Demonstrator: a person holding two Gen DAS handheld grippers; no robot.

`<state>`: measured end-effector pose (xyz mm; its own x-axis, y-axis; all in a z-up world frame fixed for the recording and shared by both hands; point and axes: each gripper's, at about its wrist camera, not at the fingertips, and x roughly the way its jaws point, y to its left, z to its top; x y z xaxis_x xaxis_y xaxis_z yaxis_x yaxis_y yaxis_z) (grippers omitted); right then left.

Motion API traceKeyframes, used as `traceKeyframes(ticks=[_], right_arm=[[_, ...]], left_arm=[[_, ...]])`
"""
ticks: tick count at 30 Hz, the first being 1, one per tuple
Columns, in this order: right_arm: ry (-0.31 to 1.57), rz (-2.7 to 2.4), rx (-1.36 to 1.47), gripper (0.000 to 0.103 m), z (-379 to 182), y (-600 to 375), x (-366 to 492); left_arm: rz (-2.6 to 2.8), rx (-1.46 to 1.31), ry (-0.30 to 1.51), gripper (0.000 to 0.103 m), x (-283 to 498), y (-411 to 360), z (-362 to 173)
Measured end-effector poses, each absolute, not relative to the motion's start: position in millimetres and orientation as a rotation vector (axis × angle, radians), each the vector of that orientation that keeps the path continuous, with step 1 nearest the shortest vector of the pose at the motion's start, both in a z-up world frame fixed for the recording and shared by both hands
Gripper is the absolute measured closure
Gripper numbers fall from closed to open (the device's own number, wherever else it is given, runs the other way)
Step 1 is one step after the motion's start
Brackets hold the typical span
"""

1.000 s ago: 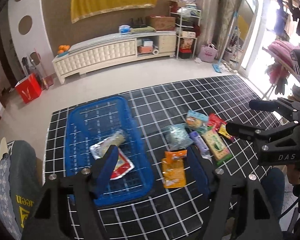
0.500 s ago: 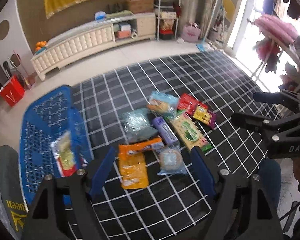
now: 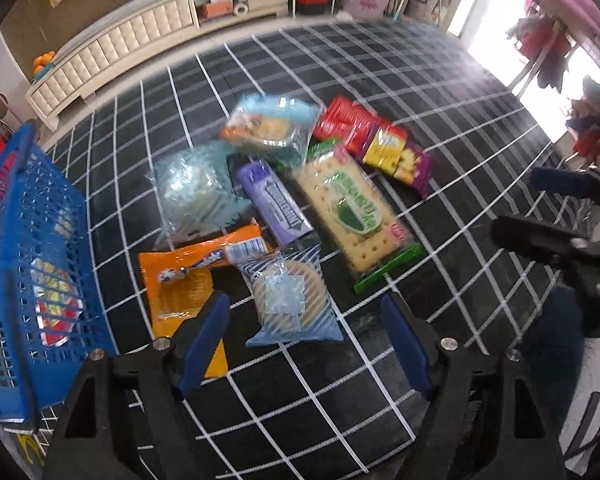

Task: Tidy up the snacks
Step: 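Move both tools back to the snack pile, then grasp the clear striped bread packet with the left tool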

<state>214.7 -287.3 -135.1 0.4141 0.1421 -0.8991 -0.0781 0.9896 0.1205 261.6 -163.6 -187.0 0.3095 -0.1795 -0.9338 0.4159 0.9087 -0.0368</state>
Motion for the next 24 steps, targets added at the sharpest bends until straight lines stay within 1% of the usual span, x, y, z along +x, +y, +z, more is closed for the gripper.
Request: traceKeyframes(ticks=[8, 15, 17, 18, 24], right_arm=[[1.178, 0.136, 0.095, 0.008, -160.7, -303.7, 219.3], [1.21, 0.124, 0.12, 0.008, -175.4, -311.9, 223.5], [1.209, 0.125, 0.116, 0.008, -175.5, -310.9, 223.4], [1.208, 0.126, 0.115, 0.008, -175.4, -309.9, 224.3], [1.22, 0.133, 0.096, 0.008, -175.4, -300.4, 228.9]], left_arm=[[-0.344, 0.276, 1.27, 0.027, 282.9, -174.1, -229.1], [-0.317, 0.246, 1.292, 0.027, 292.3, -172.4, -249.2], [-0.323, 0.217, 1.299, 0.044, 292.2, -169.3, -250.7], [-0.32, 0.215, 1.299, 0.05, 291.1, -168.0, -251.7], [-0.331, 0.196, 1.276, 0.051, 279.9, -151.6, -245.5]])
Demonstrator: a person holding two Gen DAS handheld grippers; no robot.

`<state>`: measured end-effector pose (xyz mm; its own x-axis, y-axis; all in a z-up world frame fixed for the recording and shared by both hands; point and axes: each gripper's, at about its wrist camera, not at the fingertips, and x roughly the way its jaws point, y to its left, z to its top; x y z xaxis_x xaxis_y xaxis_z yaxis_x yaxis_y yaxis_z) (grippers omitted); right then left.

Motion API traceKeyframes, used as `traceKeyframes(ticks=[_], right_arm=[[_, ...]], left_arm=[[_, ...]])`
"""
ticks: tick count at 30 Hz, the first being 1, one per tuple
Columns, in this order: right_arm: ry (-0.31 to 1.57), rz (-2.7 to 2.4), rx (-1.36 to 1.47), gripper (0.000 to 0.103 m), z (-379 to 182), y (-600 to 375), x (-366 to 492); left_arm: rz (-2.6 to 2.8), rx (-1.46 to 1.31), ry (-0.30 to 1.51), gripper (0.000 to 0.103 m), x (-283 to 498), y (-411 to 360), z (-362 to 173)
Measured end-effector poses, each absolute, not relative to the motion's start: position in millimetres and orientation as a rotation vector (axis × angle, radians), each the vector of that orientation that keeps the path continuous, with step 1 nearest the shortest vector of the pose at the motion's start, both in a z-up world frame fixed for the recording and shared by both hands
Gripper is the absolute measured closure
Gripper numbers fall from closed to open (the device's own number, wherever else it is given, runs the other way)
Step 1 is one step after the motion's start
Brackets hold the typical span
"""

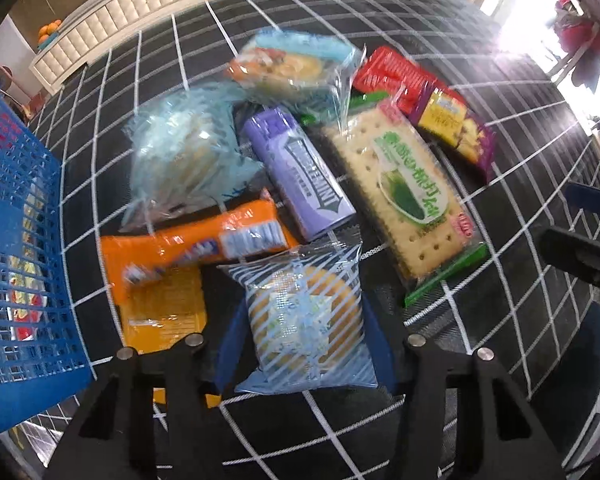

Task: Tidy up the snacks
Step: 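Grasp the clear striped bread packet with the left tool, then grasp the green-label cracker packet with the right tool while the left tool lifts the bread packet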

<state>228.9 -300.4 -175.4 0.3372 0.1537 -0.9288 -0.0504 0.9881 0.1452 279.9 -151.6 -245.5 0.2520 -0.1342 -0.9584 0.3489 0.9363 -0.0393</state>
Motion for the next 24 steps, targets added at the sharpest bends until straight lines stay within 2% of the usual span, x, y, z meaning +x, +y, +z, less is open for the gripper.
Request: traceKeyframes(ticks=[10, 24], right_arm=[[1.22, 0.181, 0.085, 0.008, -174.0, -260.8, 245.1], [1.236, 0.198, 0.001, 0.009, -206.9, -219.7, 271.1]], left_arm=[[-0.294, 0.175, 1.142, 0.051, 267.9, -122.3, -196.5], [-0.234, 0.159, 1.141, 0.051, 281.7, -94.3, -202.6]])
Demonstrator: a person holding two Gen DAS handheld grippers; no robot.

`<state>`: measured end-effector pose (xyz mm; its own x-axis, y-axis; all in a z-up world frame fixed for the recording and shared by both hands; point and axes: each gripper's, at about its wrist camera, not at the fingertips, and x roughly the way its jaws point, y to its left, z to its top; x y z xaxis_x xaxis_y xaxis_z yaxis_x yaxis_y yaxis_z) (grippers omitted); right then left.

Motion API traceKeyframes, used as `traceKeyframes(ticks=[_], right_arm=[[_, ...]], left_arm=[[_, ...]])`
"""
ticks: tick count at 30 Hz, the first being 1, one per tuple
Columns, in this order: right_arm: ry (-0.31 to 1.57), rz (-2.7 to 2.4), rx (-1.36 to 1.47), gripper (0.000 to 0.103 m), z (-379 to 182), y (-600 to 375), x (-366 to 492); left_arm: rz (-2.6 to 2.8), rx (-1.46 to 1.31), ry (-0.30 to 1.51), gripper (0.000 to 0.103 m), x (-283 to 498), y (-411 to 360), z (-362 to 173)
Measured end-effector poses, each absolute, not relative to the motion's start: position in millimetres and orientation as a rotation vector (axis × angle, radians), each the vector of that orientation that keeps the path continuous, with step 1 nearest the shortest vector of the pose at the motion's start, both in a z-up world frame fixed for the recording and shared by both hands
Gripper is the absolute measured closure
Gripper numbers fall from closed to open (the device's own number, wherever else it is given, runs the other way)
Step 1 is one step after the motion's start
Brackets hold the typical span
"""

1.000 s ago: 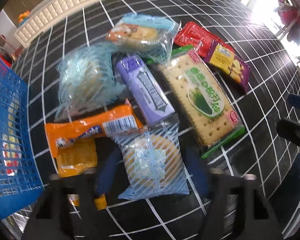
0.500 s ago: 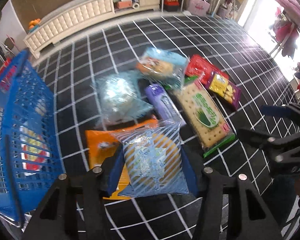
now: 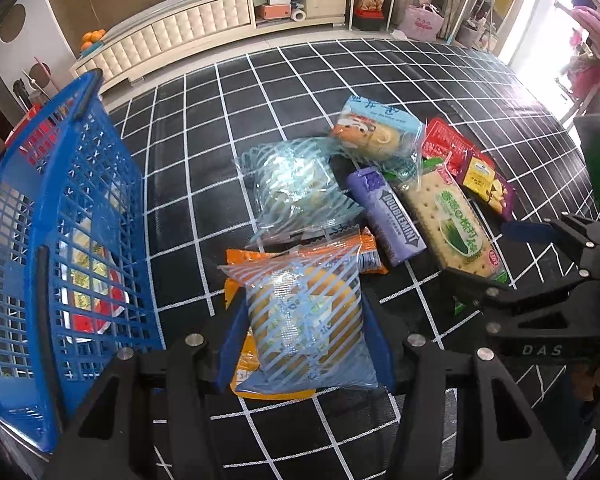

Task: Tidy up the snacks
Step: 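Grasp the green-label cracker packet with the right tool while the left tool lifts the bread packet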

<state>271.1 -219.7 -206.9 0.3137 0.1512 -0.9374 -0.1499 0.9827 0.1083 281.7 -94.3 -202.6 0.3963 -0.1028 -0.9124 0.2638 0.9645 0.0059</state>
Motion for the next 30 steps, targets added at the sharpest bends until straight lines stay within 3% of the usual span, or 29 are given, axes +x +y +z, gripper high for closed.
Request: traceKeyframes(ticks=[6, 8, 9, 10, 19, 30], right_arm=[[1.239, 0.195, -0.052, 0.022, -219.3, -212.0, 273.7], [1.23, 0.178, -0.092, 0.031, -220.2, -203.9, 274.9], [1.217, 0.166, -0.114, 0.041, -219.8, -201.8, 273.9], [1.209, 0.162, -0.125, 0.043, -219.8, -200.7, 272.6], [1.121, 0.169, -0.042, 0.044, -186.8, -214.7, 238.7], [0.987, 0.168, -0.06, 0.045, -121.0, -212.4, 200.7]], left_arm=[[-0.231, 0.176, 1.146, 0.051, 280.3, -97.0, -206.9], [-0.234, 0.179, 1.144, 0.051, 279.0, -98.3, -207.0], [-0.238, 0.183, 1.142, 0.051, 277.3, -99.1, -206.6], [-0.24, 0.185, 1.141, 0.051, 276.1, -99.6, -206.2], [-0.265, 0.167, 1.127, 0.051, 261.9, -96.4, -196.5], [-0.301, 0.122, 1.019, 0.052, 227.7, -84.2, -144.2]])
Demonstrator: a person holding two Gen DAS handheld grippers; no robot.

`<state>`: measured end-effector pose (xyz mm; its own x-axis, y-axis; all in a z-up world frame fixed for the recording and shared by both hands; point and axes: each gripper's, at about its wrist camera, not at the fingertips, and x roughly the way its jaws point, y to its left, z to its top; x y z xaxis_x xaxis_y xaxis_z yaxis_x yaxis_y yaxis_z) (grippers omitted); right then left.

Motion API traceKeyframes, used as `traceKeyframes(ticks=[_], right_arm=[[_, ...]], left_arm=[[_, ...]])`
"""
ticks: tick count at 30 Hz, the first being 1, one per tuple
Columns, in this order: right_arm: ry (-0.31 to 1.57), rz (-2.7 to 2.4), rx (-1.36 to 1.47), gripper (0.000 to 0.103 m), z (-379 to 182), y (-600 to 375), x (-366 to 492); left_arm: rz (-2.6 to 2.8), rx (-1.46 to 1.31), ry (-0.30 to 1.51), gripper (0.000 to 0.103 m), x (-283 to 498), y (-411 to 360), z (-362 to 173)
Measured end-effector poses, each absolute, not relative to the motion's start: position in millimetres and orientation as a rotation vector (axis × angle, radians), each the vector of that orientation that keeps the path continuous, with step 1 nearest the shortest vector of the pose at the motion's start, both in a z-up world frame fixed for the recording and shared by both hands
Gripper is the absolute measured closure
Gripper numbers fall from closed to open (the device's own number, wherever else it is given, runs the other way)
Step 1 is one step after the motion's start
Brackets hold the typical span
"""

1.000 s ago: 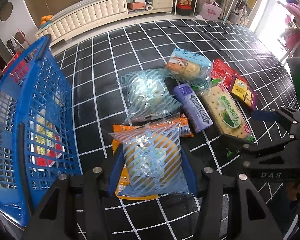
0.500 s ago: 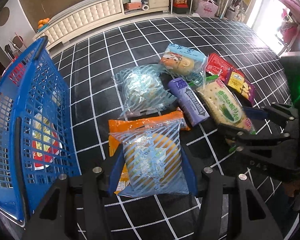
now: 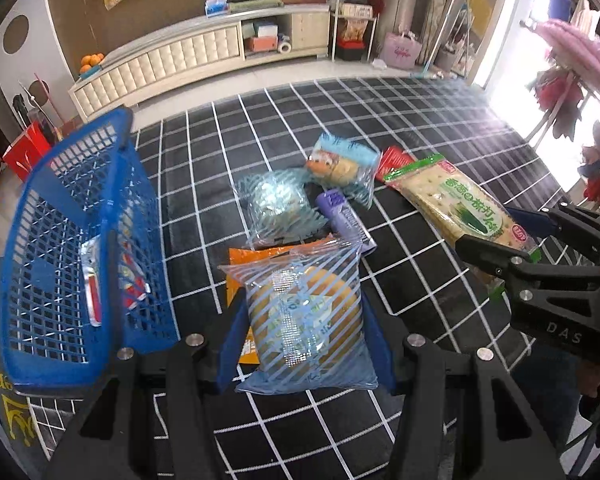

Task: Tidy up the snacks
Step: 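Grasp the green-label cracker packet with the right tool while the left tool lifts the bread packet, then drop the bread packet into the basket with the left tool while the right tool carries the cracker packet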

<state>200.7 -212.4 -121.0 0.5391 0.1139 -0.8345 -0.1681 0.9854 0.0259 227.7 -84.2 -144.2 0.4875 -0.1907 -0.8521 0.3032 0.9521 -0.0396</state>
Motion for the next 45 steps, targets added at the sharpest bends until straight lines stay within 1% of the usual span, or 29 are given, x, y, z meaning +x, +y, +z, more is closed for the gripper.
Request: traceKeyframes(ticks=[8, 12, 21, 27, 33, 39, 44, 45], right_arm=[[0.914, 0.215, -0.058, 0.045, -80.4, -179.1, 196.0], [0.874, 0.256, -0.075, 0.045, -63.5, -151.7, 196.3], [0.859, 0.345, -0.096, 0.045, -60.7, -95.8, 207.5], [0.874, 0.405, -0.091, 0.045, -66.7, -64.9, 218.5], [0.881, 0.437, -0.108, 0.045, -69.1, -38.4, 231.1], [0.9, 0.44, -0.114, 0.045, -77.0, -32.6, 240.2], [0.926, 0.43, -0.125, 0.045, -83.1, -36.0, 245.6], [0.928, 0.427, -0.122, 0.045, -83.0, -38.4, 246.5]], left_arm=[[-0.304, 0.074, 0.947, 0.052, 210.7, -48.0, -102.6], [-0.273, 0.052, 0.926, 0.052, 210.3, -20.6, -90.5], [-0.167, 0.004, 0.909, 0.052, 210.5, 50.5, -73.8], [-0.122, -0.034, 0.935, 0.052, 223.0, 89.1, -79.2], [-0.117, -0.067, 0.962, 0.052, 243.7, 107.7, -91.1], [-0.127, -0.084, 1.009, 0.051, 263.5, 105.6, -114.0], [-0.171, -0.127, 1.096, 0.051, 274.7, 97.2, -136.7], [-0.181, -0.118, 1.102, 0.047, 274.0, 94.4, -138.8]])
